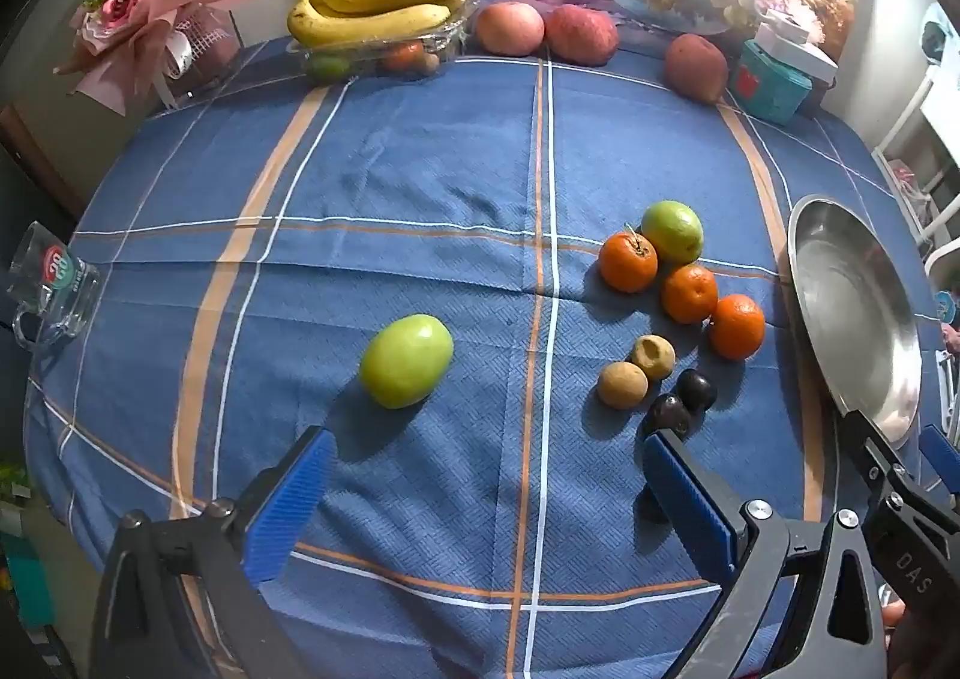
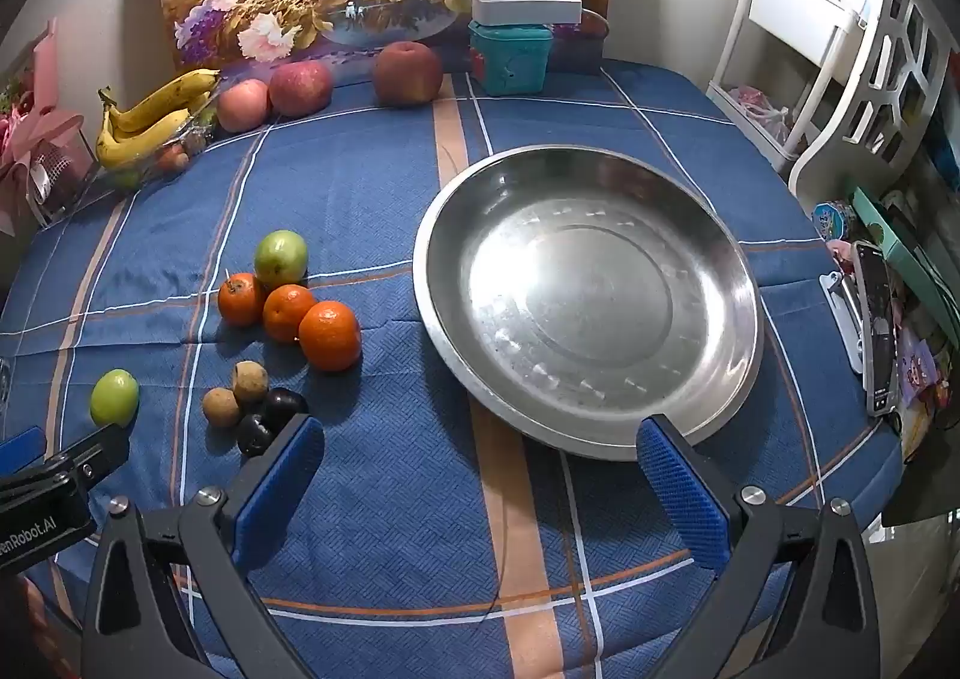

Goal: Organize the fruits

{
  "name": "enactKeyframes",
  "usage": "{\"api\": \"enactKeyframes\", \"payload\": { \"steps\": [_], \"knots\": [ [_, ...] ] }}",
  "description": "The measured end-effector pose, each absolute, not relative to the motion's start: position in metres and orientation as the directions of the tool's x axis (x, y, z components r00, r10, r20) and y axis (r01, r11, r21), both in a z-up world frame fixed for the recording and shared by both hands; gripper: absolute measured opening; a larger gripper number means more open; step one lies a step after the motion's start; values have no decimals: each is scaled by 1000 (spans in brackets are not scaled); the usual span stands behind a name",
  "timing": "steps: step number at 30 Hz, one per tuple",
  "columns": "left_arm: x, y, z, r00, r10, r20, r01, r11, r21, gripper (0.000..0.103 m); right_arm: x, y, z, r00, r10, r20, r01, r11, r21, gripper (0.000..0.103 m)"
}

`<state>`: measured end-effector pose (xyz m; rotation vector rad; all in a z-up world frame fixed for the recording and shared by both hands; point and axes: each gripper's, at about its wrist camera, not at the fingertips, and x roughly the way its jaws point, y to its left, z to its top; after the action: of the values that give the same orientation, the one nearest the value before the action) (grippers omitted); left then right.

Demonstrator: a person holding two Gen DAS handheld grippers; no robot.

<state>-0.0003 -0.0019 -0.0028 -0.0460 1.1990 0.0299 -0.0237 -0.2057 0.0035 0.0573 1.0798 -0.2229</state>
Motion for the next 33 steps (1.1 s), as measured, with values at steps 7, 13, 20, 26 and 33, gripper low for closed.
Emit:
{"api": "enactKeyframes", "payload": {
  "steps": [7, 13, 20, 26, 33],
  "knots": [
    [-1, -3, -1, 367, 4, -930, -48, 999, -14, 103, -24, -205, 5, 451, -151, -879, 205, 977, -63, 103],
    [-1, -3, 0, 368, 6, -930, -47, 999, -12, 103, -24, -205, 5, 452, -151, -879, 206, 977, -62, 103],
    [0, -4, 0, 368, 9, -930, -46, 999, -9, 103, -24, -205, 4, 451, -150, -880, 205, 977, -61, 103],
    [0, -4, 0, 367, 9, -930, -45, 999, -8, 103, -24, -205, 5, 451, -149, -880, 205, 977, -60, 103],
    [0, -5, 0, 367, 10, -930, -45, 999, -7, 103, -24, -205, 5, 450, -149, -880, 206, 977, -60, 103]
  ]
}}
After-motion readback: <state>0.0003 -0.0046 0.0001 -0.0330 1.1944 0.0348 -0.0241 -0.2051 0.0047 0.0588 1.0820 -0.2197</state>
